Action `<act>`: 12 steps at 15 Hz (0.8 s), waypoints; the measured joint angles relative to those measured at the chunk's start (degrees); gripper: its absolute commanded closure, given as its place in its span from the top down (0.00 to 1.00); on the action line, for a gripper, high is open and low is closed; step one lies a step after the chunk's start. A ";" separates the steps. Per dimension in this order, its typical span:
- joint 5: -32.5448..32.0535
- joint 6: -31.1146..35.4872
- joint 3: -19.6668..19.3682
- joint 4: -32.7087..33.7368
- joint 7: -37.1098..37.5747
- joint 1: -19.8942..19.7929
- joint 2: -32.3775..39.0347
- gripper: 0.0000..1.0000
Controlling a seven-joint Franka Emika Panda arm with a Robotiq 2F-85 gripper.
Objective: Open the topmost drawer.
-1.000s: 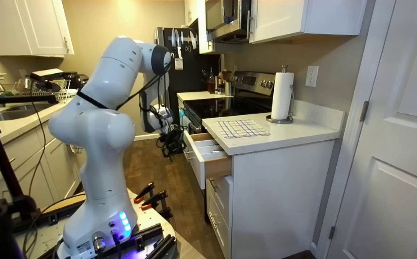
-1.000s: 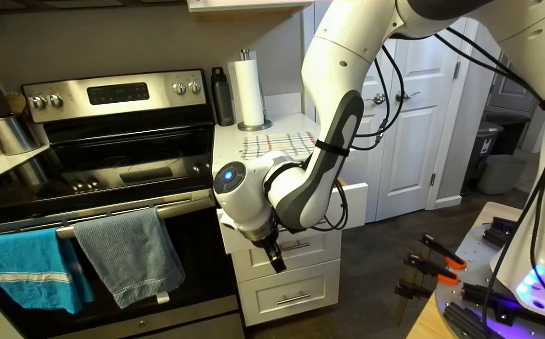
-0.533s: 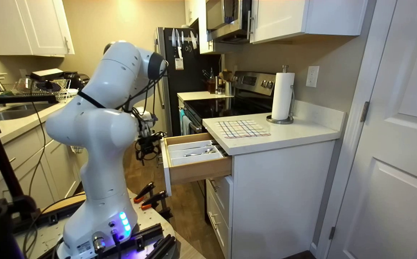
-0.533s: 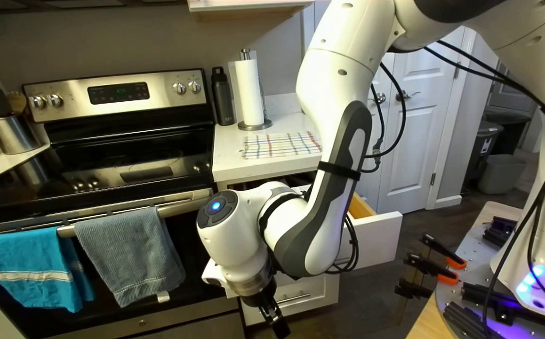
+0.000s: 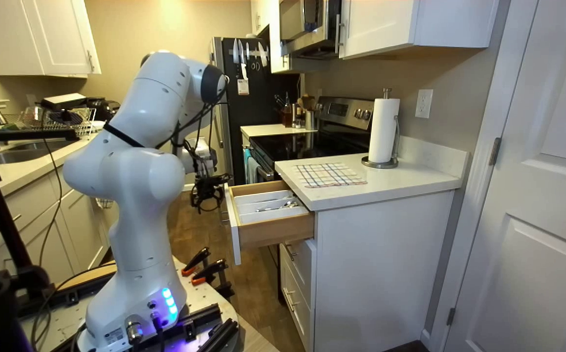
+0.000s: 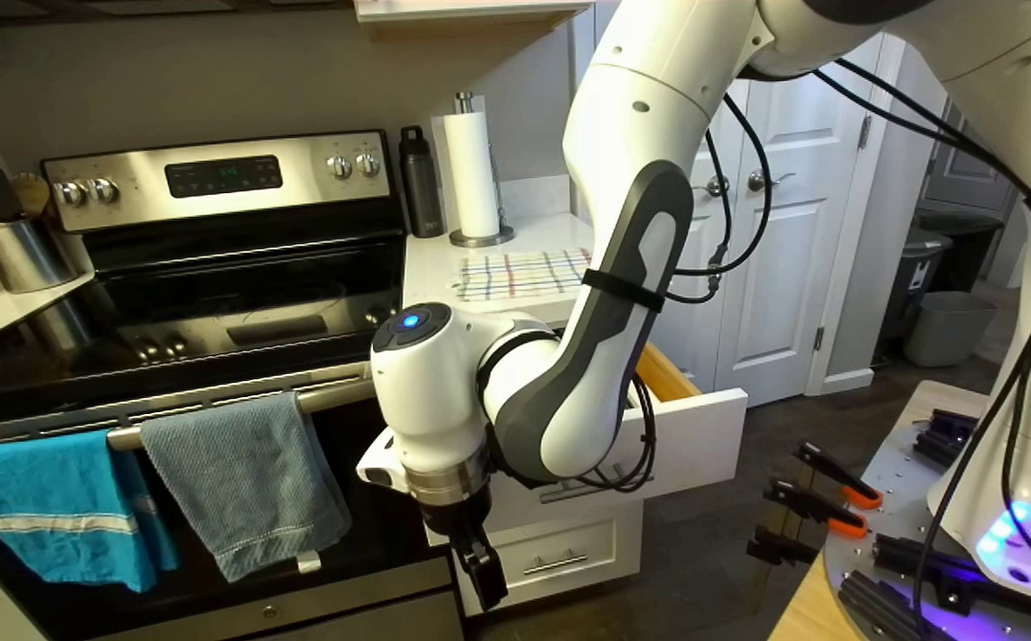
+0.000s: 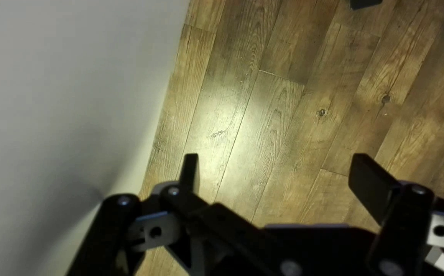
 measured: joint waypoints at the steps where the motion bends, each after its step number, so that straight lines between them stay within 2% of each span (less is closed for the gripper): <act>1: 0.86 0.55 -0.13 0.04 -1.28 -0.35 -0.11 1.00; 5: 5.27 4.50 0.52 -0.04 -8.14 -2.24 -0.14 1.00; 8: 8.22 9.07 3.39 -1.29 -14.48 -5.41 -0.52 1.00; 12: 8.31 17.53 4.78 -6.33 -16.54 -8.29 -4.47 1.00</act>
